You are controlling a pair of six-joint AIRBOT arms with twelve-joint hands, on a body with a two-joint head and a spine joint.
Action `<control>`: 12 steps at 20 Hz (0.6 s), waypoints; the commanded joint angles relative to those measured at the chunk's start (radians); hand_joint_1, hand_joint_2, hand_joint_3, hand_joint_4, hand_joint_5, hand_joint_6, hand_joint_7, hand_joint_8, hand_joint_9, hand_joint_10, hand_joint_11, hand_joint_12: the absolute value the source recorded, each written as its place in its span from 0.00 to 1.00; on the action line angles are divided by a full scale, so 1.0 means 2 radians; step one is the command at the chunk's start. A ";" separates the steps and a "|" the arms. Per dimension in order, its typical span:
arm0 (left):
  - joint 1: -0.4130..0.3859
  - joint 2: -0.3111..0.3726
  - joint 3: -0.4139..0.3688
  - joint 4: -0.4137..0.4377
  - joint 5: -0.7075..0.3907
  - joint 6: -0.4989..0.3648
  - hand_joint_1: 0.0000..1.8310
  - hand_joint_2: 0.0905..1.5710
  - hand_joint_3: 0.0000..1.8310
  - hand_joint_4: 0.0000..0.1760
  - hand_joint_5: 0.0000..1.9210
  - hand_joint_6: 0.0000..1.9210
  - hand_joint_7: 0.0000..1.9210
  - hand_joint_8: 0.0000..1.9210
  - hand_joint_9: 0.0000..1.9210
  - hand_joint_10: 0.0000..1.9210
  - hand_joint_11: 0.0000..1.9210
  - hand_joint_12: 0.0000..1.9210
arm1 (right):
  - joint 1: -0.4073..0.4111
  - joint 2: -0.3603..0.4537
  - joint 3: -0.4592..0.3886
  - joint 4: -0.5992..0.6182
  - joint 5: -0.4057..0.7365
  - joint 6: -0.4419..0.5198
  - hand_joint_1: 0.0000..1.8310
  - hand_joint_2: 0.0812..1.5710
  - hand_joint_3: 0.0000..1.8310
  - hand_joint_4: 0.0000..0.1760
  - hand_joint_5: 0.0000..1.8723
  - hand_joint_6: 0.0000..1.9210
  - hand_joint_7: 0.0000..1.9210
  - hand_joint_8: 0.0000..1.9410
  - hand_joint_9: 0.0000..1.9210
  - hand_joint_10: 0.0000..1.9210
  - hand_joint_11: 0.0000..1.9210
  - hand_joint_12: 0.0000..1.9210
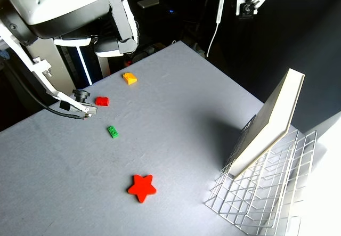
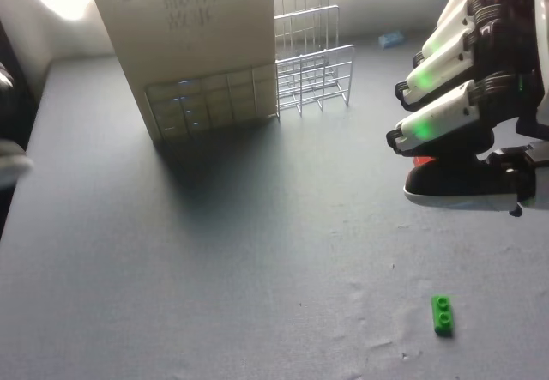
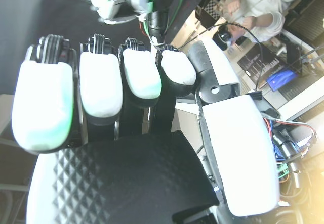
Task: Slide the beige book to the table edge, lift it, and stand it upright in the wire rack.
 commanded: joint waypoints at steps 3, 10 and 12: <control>-0.025 0.003 -0.005 0.043 -0.007 0.038 0.49 0.82 0.00 0.00 0.65 1.00 0.70 1.00 0.72 1.00 0.75 1.00 | 0.009 0.002 -0.002 0.041 0.036 -0.005 0.44 0.85 0.00 1.00 0.65 1.00 0.71 1.00 0.78 1.00 0.84 1.00; -0.095 0.006 -0.031 0.062 0.100 0.093 0.51 0.80 0.00 0.00 0.66 1.00 0.71 1.00 0.74 1.00 0.77 1.00 | 0.009 0.003 -0.003 0.041 0.034 -0.005 0.41 0.86 0.00 1.00 0.66 1.00 0.71 1.00 0.78 1.00 0.85 1.00; -0.102 0.006 -0.029 0.078 0.094 0.093 0.50 0.80 0.00 0.00 0.66 1.00 0.71 1.00 0.74 1.00 0.77 1.00 | 0.009 0.003 -0.003 0.041 0.034 -0.005 0.44 0.85 0.00 1.00 0.66 1.00 0.71 1.00 0.78 1.00 0.85 1.00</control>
